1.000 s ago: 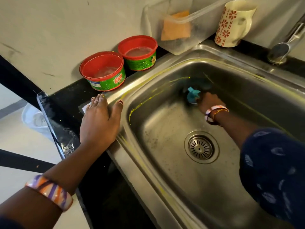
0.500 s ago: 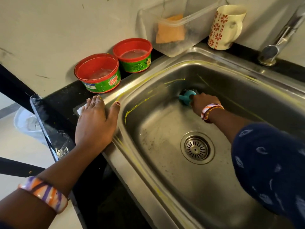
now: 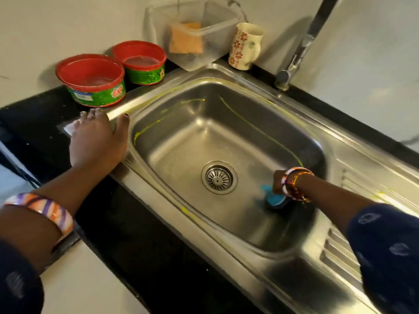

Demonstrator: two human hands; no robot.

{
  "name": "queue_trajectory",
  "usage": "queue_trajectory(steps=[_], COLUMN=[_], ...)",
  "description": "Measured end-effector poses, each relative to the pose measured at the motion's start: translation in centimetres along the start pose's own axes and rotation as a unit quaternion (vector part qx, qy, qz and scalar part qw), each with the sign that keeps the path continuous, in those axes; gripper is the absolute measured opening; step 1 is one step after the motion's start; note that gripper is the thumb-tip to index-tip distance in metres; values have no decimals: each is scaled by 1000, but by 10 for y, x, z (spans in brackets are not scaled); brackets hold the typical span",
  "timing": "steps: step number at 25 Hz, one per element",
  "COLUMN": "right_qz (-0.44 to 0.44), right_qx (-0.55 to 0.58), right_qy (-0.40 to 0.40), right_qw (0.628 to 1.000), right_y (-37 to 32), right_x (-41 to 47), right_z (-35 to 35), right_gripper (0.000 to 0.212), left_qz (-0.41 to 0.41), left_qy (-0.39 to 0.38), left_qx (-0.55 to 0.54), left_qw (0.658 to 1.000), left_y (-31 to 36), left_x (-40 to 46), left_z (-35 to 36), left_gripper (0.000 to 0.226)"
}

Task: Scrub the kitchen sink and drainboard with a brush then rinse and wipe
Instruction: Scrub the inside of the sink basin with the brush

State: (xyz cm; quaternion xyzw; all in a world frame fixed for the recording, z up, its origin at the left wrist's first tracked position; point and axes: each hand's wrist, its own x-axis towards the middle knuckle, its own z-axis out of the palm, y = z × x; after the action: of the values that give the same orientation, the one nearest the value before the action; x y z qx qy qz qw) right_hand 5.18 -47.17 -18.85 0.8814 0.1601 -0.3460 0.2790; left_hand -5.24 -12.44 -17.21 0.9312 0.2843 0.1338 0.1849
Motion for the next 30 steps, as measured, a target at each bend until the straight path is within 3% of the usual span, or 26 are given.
queue_trajectory(steps=[3, 6, 8, 10, 12, 14, 17, 19, 22, 24, 27, 30], right_qz=[-37, -73, -74, -124, -203, -232, -193, -140, -22, 34, 77, 93], right_qx=[164, 318, 441, 503, 459, 337, 212, 174, 192, 197, 166, 87], right_qy=[-81, -161, -151, -73, 45, 181, 324, 363, 346, 293, 218, 93], right_qw=[982, 931, 882, 852, 864, 894, 902, 905, 918, 935, 959, 987], right_y=[-29, -71, -101, -132, -166, -195, -203, -183, -127, -90, -44, -20], right_x=[-12, -24, -26, -15, 4, 22, 48, 74, 106, 110, 88, 37], right_z=[6, 11, 4, -16, -44, -67, -97, -110, -118, -108, -82, -37], right_gripper=[23, 22, 20, 19, 23, 31, 36, 35, 32, 32, 36, 34], left_qz=[1, -1, -8, -11, -17, -15, -9, -7, -8, -5, 1, 5], left_qy=[0, 8, 13, 16, 18, 21, 36, 40, 38, 37, 30, 17], left_qx=[-17, -31, -37, -38, -37, -36, -34, -32, -27, -31, -39, -43], left_qw=[1000, 999, 999, 999, 999, 999, 999, 999, 999, 999, 999, 999], left_y=[0, -1, 1, 3, 2, 2, 1, 2, 4, 3, 3, 2], left_x=[0, -2, -3, -3, -2, -2, -1, -1, -1, 0, 0, 0], left_z=[-1, 0, 0, 2, 1, 1, 2, 1, 0, 1, -1, -2], left_gripper=[63, 63, 62, 61, 60, 58, 54, 50, 49, 50, 49, 52])
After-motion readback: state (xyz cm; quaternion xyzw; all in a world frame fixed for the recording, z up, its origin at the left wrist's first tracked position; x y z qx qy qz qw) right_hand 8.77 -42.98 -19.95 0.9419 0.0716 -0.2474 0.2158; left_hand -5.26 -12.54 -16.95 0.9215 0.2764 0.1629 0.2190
